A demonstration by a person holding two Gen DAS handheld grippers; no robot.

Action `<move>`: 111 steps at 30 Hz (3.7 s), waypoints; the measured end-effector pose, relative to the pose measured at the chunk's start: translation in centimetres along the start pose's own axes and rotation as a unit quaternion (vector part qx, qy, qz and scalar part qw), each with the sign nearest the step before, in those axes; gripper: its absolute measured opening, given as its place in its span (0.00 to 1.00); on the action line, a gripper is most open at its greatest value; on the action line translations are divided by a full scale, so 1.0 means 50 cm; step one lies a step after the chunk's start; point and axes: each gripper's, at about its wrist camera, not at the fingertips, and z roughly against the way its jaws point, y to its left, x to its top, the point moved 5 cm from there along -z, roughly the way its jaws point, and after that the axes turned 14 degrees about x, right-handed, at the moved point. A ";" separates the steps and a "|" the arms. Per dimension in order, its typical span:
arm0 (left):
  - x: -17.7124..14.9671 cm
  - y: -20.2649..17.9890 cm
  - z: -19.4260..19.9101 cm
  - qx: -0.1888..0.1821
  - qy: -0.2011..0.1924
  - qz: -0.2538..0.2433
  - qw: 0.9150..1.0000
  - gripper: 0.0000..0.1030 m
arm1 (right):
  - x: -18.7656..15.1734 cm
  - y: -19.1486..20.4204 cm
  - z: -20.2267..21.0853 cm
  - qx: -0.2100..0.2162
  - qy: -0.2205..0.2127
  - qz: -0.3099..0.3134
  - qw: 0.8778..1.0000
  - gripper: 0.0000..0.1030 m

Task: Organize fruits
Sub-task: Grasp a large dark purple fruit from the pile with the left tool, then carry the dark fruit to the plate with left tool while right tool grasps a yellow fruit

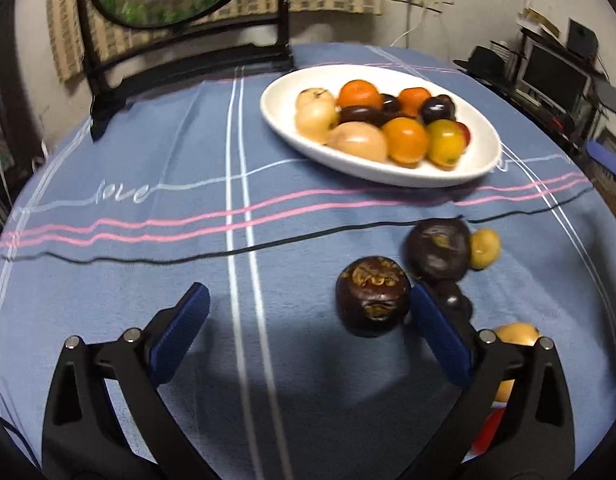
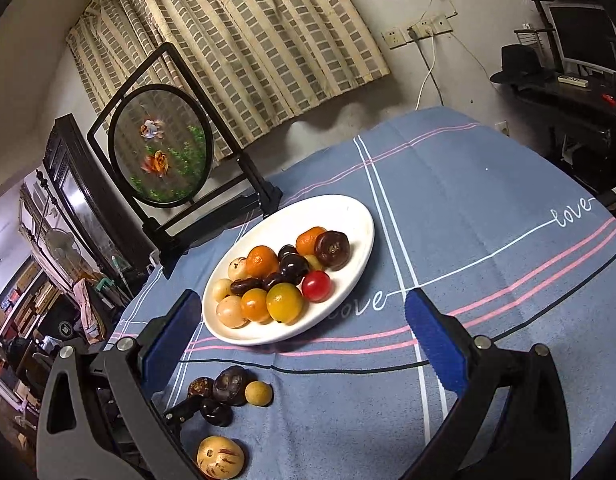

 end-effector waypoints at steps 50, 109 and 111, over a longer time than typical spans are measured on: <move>0.022 0.021 -0.037 -0.033 0.009 0.015 0.999 0.43 | -0.158 0.090 -0.135 -0.022 0.204 0.197 0.959 0.51; 0.346 -0.033 -0.133 -0.048 -0.041 0.051 0.997 0.43 | 0.076 0.076 -0.305 -0.008 0.123 0.154 0.980 0.26; 0.361 -0.039 -0.160 -0.057 -0.038 0.056 0.996 0.43 | 0.069 0.068 -0.323 -0.013 0.133 0.161 0.978 0.27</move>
